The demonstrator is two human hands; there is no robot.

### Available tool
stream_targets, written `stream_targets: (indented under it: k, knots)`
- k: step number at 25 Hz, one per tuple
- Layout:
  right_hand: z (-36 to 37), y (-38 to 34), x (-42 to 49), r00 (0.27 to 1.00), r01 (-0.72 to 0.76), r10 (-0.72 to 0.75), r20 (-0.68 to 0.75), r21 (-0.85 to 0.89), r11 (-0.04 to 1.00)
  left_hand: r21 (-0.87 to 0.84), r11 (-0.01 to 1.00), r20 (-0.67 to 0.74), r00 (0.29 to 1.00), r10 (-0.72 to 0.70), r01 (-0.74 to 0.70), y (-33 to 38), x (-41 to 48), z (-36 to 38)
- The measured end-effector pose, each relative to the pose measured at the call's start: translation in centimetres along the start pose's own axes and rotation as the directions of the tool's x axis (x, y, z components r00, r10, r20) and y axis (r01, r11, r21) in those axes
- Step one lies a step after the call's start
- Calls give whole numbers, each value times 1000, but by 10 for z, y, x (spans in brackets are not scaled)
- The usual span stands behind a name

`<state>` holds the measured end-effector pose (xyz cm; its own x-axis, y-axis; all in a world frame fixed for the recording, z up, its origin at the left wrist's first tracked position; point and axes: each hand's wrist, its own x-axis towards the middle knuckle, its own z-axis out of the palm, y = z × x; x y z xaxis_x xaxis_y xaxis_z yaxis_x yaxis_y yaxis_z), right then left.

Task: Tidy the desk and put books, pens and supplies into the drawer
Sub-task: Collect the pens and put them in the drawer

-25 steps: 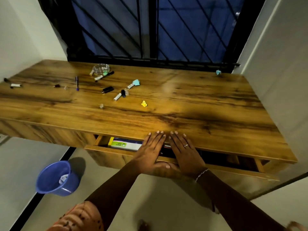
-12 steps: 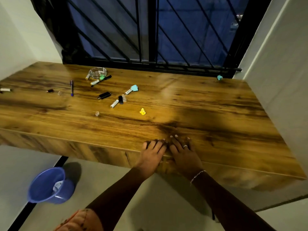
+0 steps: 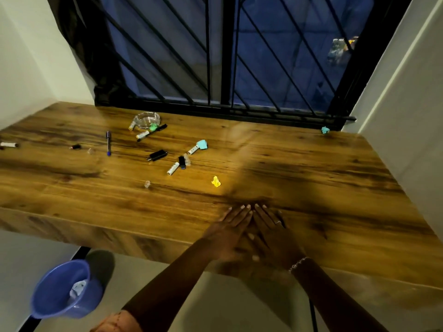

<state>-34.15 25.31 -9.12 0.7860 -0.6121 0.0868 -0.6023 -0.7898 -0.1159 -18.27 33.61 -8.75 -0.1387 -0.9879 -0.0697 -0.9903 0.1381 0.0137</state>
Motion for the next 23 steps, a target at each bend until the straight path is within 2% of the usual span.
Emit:
stream_targets:
  k: [2, 3, 4, 5, 6, 10, 15, 20, 23]
  knots:
    - [7, 3, -1, 998, -3, 3, -60, 8, 1000, -65, 997, -4, 999, -46, 46, -9, -10, 1]
    - [9, 2, 2, 995, -17, 20, -102, 25, 1000, -66, 994, -69, 993, -92, 88, -18, -16, -1]
    - [7, -4, 7, 988, -40, 48, -144, 64, 997, -123, 983, -67, 987, -147, 138, -28, -22, -5]
    - [3, -12, 15, 981, -70, 87, -172, 104, 992, -149, 979, -156, 974, -162, 139, -39, -28, -6]
    - [0, -23, 26, 975, -89, 114, -192, 135, 987, -194, 967, -156, 968, -197, 165, -50, -35, -10]
    - [-13, -61, 76, 967, -16, 59, -248, 174, 985, -247, 922, -178, 921, -345, 298, -93, -57, -20]
    - [-18, -108, 130, 989, 63, -24, -148, 267, 962, -320, 854, -219, 845, -489, 411, -141, -88, -24]
    - [-9, -145, 178, 985, 156, -122, -126, 317, 935, -356, 793, -222, 780, -585, 494, -189, -108, -27]
    - [-7, -164, 224, 983, 185, -176, -58, 346, 920, -332, 753, -209, 734, -646, 569, -230, -112, -35]
